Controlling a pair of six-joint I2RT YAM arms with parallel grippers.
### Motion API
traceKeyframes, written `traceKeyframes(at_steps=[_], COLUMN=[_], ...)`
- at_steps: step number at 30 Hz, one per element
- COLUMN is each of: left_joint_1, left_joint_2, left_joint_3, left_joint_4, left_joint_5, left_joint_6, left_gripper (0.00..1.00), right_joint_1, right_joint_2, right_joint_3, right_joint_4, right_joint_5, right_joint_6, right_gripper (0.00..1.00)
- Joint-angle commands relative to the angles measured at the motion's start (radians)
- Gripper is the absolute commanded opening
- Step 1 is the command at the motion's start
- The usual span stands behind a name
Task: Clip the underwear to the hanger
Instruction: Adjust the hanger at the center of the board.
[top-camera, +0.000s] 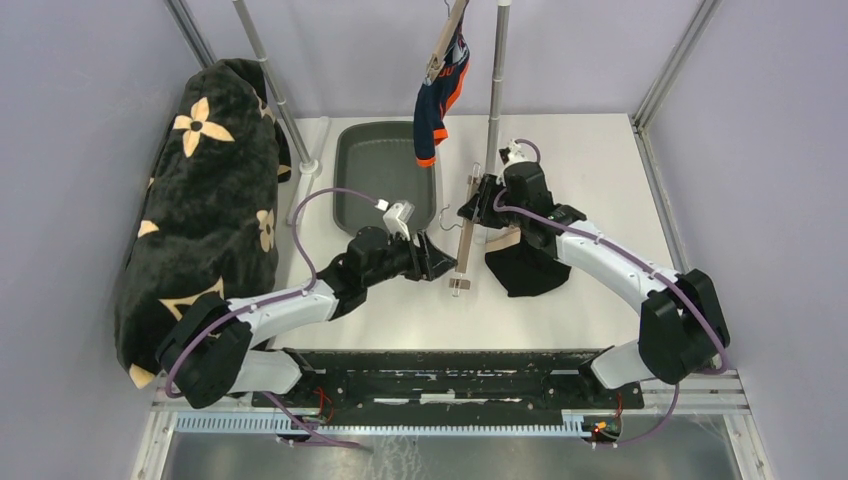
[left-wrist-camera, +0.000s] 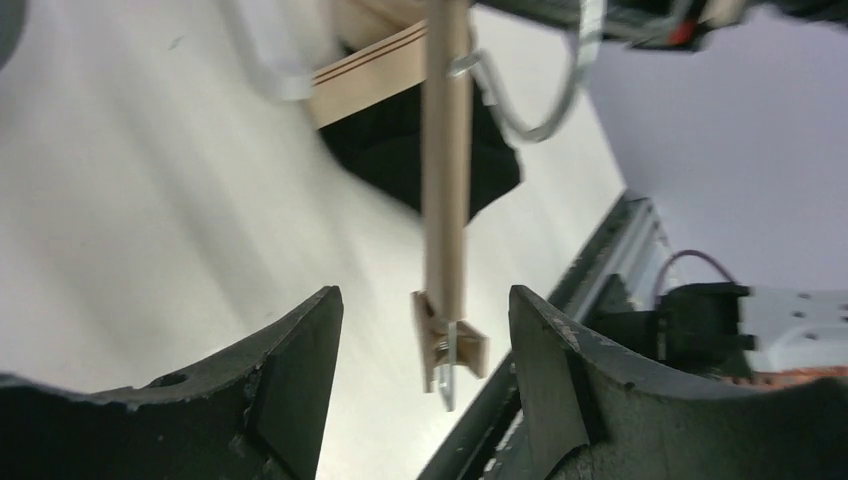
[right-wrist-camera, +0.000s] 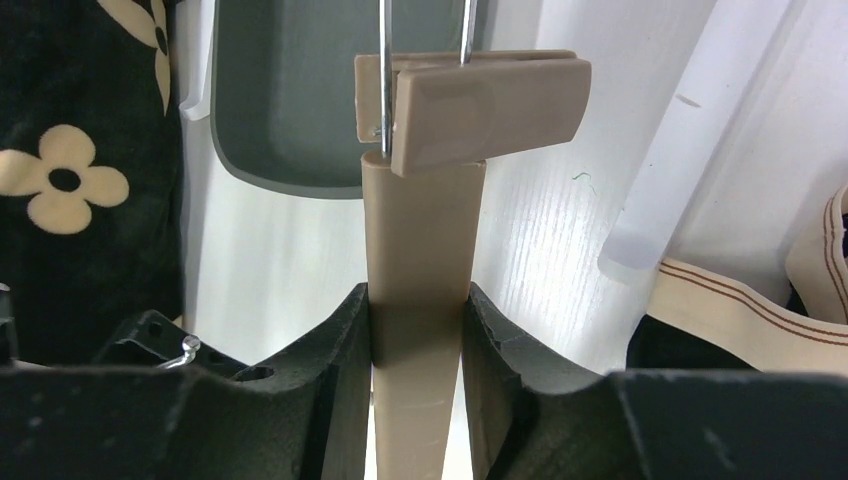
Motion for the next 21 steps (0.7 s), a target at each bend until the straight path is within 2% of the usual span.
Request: traceKeyframes(at_steps=[1,8,21], left_joint_1=[-0.039,-0.111,-0.128], left_joint_2=[0.017,0.023,-0.067], left_joint_3=[0.019,0.019,-0.036], left_joint_4=[-0.141,-0.138,-0.092], left_joint_5=[-0.138,-0.218,-0.253], left_joint_6=[0.117,0.117,0.091], left_gripper=[0.68,0.68,0.68], right_joint_1=[0.024,0.042,0.05], right_joint_2=[0.03,0.079,0.126], right_joint_3=[0.092,0.15,0.177], right_joint_4=[-0.028,-0.059,-0.073], right_joint_5=[0.063,0.106,0.118], right_joint_6=[-0.012,-0.011,-0.018], right_gripper=[0.05,0.04,0.04])
